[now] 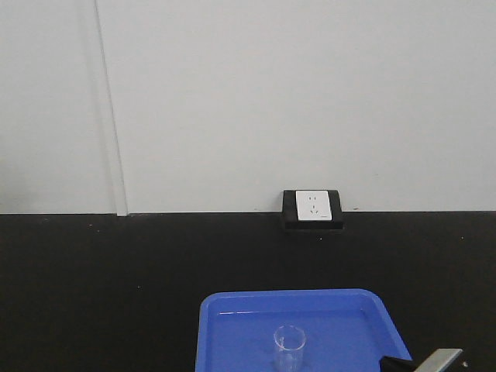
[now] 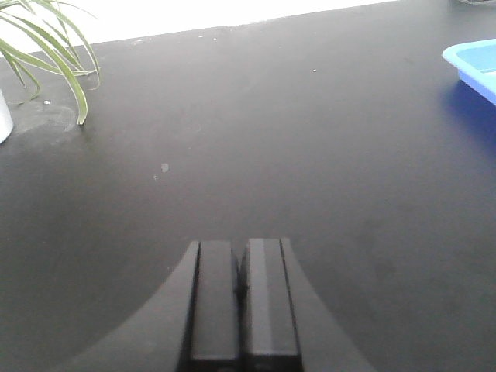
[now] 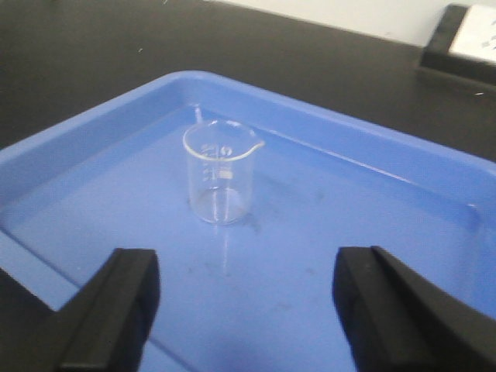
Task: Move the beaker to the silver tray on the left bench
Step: 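Reach the right gripper down around the clear beaker in the blue tray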
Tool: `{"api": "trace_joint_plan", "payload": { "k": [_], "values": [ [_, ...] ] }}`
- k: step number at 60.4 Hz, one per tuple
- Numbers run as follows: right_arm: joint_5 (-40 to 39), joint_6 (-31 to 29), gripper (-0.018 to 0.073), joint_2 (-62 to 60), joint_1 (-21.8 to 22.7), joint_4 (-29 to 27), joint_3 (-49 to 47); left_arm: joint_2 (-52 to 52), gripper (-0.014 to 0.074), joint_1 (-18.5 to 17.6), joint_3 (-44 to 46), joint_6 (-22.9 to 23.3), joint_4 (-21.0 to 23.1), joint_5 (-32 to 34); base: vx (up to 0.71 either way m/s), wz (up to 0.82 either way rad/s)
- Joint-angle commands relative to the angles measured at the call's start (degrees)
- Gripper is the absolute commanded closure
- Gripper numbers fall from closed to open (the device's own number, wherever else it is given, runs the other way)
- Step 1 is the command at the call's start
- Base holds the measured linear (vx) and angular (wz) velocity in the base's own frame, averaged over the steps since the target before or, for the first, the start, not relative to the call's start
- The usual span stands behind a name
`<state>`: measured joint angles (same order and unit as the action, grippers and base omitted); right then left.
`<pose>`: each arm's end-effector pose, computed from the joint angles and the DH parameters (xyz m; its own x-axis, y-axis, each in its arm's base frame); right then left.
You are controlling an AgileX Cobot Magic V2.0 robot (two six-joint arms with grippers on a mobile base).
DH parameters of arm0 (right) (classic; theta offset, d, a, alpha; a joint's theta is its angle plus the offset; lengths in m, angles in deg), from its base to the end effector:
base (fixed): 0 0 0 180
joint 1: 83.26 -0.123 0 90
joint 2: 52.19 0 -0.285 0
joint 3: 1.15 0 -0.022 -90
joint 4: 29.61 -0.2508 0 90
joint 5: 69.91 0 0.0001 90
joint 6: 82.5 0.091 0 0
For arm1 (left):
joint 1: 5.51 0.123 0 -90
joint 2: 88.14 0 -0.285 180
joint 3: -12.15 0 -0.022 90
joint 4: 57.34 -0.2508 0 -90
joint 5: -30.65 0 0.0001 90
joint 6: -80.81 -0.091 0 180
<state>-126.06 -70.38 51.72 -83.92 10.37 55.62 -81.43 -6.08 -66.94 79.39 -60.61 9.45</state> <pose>0.2431 0.0513 0.1415 -0.2503 -0.1919 -0.9490 -0.5754 0.8178 -0.0136 0.0525 0.0014 0.1700 -0.2917 0.0808 -0.9531 0.0130 0.9967 0.0805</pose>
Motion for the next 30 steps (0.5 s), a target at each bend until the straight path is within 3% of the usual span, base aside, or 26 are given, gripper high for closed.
{"api": "trace_joint_plan", "payload": {
  "k": [1, 10, 19, 30],
  "values": [
    [-5.5, 0.4, -0.0057, 1.7, 0.1, 1.9, -4.2, -0.5, 0.0595, -0.3, -1.2, 0.1, 0.2, 4.3, 0.00, 0.00],
    [-4.3, 1.8, -0.0083, 5.7, -3.9, 3.2, -10.6, -0.5, 0.0595, -0.3, -1.2, 0.1, 0.2, 4.3, 0.00, 0.00],
    [1.2, 1.6, -0.0078, 9.9, -9.0, 0.3, -18.2, -0.5, 0.0595, -0.3, -1.2, 0.1, 0.2, 4.3, 0.00, 0.00],
    [4.5, 1.9, -0.0073, 15.1, -12.0, -1.4, -25.3, -0.5, 0.0595, -0.3, -1.2, 0.1, 0.2, 4.3, 0.00, 0.00]
  ]
}}
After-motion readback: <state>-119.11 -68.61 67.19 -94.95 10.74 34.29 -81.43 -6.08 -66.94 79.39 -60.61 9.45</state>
